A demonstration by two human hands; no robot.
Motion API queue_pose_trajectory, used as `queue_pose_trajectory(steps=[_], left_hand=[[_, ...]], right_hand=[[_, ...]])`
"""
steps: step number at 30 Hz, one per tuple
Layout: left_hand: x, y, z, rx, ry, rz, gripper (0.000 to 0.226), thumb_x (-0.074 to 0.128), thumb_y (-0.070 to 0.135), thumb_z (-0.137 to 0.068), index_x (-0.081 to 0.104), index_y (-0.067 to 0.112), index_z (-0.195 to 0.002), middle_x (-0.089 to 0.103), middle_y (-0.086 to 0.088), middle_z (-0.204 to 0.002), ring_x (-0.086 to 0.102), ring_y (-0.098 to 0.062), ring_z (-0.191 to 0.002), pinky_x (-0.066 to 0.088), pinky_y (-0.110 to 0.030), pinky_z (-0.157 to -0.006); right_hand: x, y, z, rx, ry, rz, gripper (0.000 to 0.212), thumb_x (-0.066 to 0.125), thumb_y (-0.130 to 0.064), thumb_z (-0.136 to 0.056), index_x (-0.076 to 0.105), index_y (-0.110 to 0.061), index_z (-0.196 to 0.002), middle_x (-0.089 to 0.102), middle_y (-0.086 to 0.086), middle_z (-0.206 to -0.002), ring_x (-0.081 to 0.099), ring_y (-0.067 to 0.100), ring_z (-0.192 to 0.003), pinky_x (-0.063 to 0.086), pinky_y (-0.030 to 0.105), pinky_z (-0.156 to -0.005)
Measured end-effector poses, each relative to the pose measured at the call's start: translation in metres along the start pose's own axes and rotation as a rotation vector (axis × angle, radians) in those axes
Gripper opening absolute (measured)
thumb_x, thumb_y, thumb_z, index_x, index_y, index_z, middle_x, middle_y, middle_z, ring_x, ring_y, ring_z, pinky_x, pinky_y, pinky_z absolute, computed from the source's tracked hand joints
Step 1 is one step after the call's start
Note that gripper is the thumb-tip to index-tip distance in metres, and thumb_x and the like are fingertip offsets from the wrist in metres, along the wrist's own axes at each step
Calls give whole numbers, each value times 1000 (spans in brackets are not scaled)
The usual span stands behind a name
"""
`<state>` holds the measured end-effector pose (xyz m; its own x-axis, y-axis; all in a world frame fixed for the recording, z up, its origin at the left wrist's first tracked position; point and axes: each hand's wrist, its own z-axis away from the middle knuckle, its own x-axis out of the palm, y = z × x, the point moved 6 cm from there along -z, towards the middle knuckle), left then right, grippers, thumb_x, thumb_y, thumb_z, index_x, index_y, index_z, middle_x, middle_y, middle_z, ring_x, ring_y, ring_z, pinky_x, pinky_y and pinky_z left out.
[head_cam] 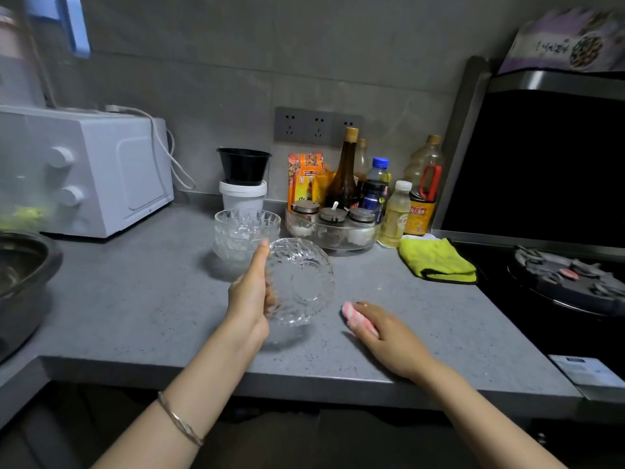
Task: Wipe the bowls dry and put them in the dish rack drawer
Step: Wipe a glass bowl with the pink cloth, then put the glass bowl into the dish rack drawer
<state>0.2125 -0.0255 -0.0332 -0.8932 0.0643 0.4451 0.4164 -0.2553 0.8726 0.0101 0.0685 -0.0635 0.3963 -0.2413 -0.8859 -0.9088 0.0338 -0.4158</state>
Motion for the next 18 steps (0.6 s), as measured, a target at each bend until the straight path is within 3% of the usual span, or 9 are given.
queue_pose_trajectory(steps=[3, 5, 8, 11, 14, 15, 18], left_hand=[[5, -11, 1, -20, -2, -3, 92, 72, 77, -39, 66, 13, -105, 58, 1, -95, 55, -23, -83, 48, -47, -91], [18, -17, 6, -24, -37, -21, 84, 72, 78, -39, 64, 19, -98, 58, 3, -96, 56, -23, -84, 47, -47, -92], [49, -28, 21, -38, -156, -80, 74, 73, 79, -42, 60, 26, -92, 59, 2, -95, 56, -22, -87, 44, -48, -98], [95, -46, 45, -70, -327, -148, 63, 72, 74, -55, 64, 22, -90, 65, -1, -99, 61, -21, -87, 48, -45, -94], [143, -76, 76, -121, -454, -228, 90, 73, 83, -38, 70, 20, -102, 63, -7, -114, 62, -19, -95, 48, -51, -95], [157, -87, 86, -127, -485, -248, 99, 74, 84, -33, 69, 19, -107, 62, -7, -112, 59, -20, -94, 44, -53, -97], [203, -121, 123, -143, -651, -317, 87, 76, 80, -40, 63, 19, -100, 60, -6, -101, 55, -23, -90, 37, -50, -104]], right_hand=[[-21, 3, 8, 122, 36, -356, 51, 43, -51, -93, 40, -34, -140, 26, -14, -152, 22, 5, -141, 16, 25, -114], [-48, 2, 14, 171, 119, -635, 46, 45, -47, -93, 42, -34, -137, 34, -14, -147, 29, 5, -138, 19, 22, -111], [-80, -2, 26, 161, 96, -914, 62, 46, -63, -77, 45, -35, -132, 41, -13, -145, 42, 6, -131, 30, 31, -112], [-110, 1, 46, 138, 13, -995, 61, 44, -60, -79, 52, -26, -129, 55, -9, -135, 55, 8, -120, 39, 32, -105], [-139, 21, 76, 159, -42, -965, 45, 44, -42, -93, 57, -18, -127, 64, 2, -125, 60, 18, -115, 46, 35, -99], [-149, 31, 89, 175, -53, -947, 41, 47, -37, -95, 59, -13, -127, 64, 7, -123, 61, 22, -114, 49, 35, -96], [-175, 75, 136, 264, -94, -974, 43, 61, -35, -87, 63, -8, -121, 68, 13, -110, 67, 24, -97, 55, 33, -82]])
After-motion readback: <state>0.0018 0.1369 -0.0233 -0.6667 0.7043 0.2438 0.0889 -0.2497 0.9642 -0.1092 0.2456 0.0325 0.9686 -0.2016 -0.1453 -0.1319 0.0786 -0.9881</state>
